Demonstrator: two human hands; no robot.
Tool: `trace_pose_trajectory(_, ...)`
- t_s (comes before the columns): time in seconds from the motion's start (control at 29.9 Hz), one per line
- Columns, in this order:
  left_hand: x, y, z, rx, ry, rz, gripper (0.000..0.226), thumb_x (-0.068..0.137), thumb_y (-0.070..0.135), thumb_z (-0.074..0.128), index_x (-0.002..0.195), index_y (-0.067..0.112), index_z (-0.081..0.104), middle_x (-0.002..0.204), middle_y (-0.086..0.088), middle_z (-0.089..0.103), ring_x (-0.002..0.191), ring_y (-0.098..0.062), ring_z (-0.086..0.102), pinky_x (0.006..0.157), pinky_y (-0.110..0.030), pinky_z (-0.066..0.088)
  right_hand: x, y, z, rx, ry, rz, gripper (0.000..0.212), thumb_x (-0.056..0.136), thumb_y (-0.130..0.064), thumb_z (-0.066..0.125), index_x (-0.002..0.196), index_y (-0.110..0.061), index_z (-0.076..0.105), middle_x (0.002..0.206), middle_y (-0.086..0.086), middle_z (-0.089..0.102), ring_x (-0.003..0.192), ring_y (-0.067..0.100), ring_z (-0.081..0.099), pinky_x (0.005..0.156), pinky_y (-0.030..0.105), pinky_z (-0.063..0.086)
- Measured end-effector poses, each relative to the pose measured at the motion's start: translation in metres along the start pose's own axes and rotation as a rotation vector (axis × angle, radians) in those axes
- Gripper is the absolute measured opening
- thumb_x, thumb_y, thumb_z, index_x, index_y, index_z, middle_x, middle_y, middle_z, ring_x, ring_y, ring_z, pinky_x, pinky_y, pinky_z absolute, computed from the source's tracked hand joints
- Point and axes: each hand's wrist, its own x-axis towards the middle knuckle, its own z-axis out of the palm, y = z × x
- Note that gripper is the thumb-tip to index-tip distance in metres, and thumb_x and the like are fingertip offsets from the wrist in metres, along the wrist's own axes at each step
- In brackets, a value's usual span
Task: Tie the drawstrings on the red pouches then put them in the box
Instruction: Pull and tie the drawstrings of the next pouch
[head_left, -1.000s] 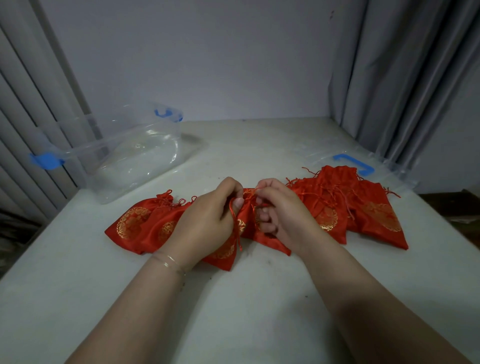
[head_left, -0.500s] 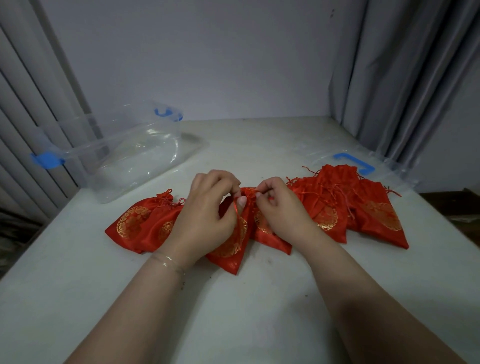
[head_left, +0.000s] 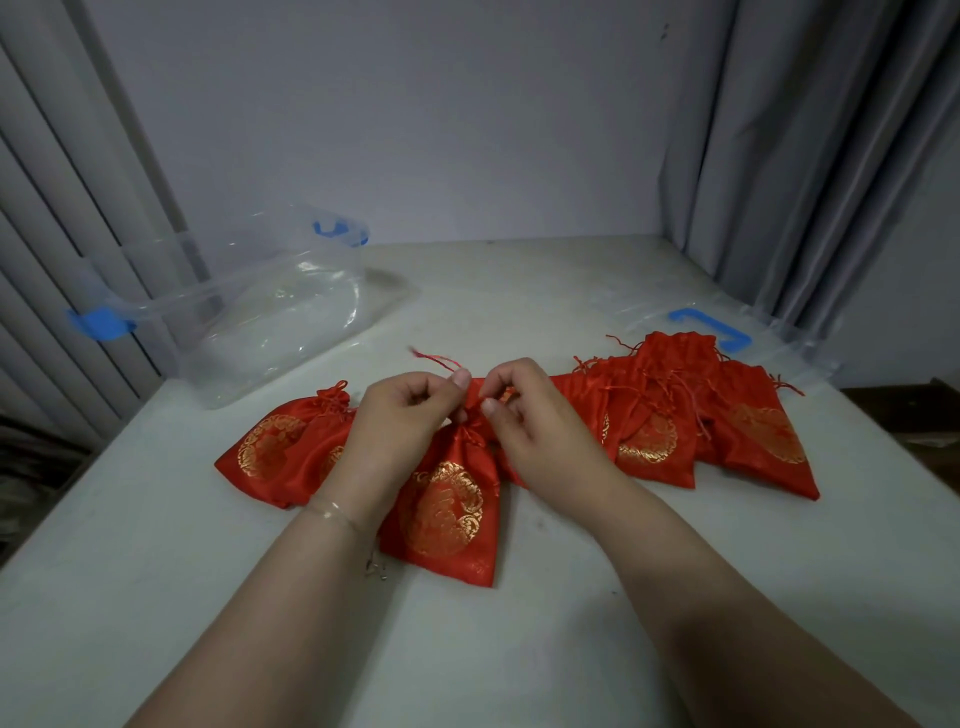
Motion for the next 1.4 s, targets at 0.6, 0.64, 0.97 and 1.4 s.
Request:
trace_pose_trajectory(0.6, -0.003, 0.004, -0.010, 0.112, -0.219, -0.033, 0.004, 0.073, 0.012, 0.077, 0.076, 0.010, 0.074, 0.067, -0.004, 0.065, 0.060, -0.008, 0.054, 0.059, -0.016, 0.042, 0.004, 0.002, -0.012, 0.214, -0.186, 0.185, 0.025, 0.100, -0.023, 0.038, 0.124, -0.026, 0.043, 0.098, -0.009, 0.058, 0.051, 0.004, 0.052, 0.050, 0.022, 0.047)
trace_pose_trajectory(0.64, -0.003, 0.004, -0.010, 0.064, -0.232, -0.042, 0.008, 0.071, 0.015, 0.077, 0.077, 0.011, 0.074, 0.076, -0.014, 0.068, 0.068, -0.013, 0.058, 0.067, -0.020, 0.047, 0.004, 0.004, -0.012, 0.167, -0.226, 0.209, 0.026, 0.100, -0.027, 0.037, 0.125, -0.026, 0.045, 0.096, -0.011, 0.057, 0.057, -0.001, 0.055, 0.054, 0.020, 0.047)
trace_pose_trajectory(0.97, 0.000, 0.000, -0.009, 0.014, -0.078, -0.050, 0.008, 0.078, 0.002, 0.073, 0.085, 0.003, 0.074, 0.087, -0.017, 0.073, 0.079, -0.016, 0.068, 0.077, -0.020, 0.055, 0.003, 0.001, -0.019, -0.262, -0.040, 0.071, 0.013, 0.091, -0.031, 0.057, 0.082, -0.021, 0.060, 0.063, -0.014, 0.046, 0.058, -0.002, 0.044, 0.056, 0.017, 0.030)
trace_pose_trajectory(1.4, -0.002, 0.004, -0.009, 0.020, -0.218, 0.012, 0.014, 0.078, -0.006, 0.070, 0.080, 0.006, 0.062, 0.072, -0.007, 0.058, 0.068, -0.013, 0.053, 0.065, -0.017, 0.047, 0.005, -0.003, -0.026, 0.200, -0.110, 0.223, 0.018, 0.095, -0.013, 0.050, 0.105, -0.023, 0.062, 0.064, -0.014, 0.058, 0.047, -0.005, 0.050, 0.051, 0.012, 0.039)
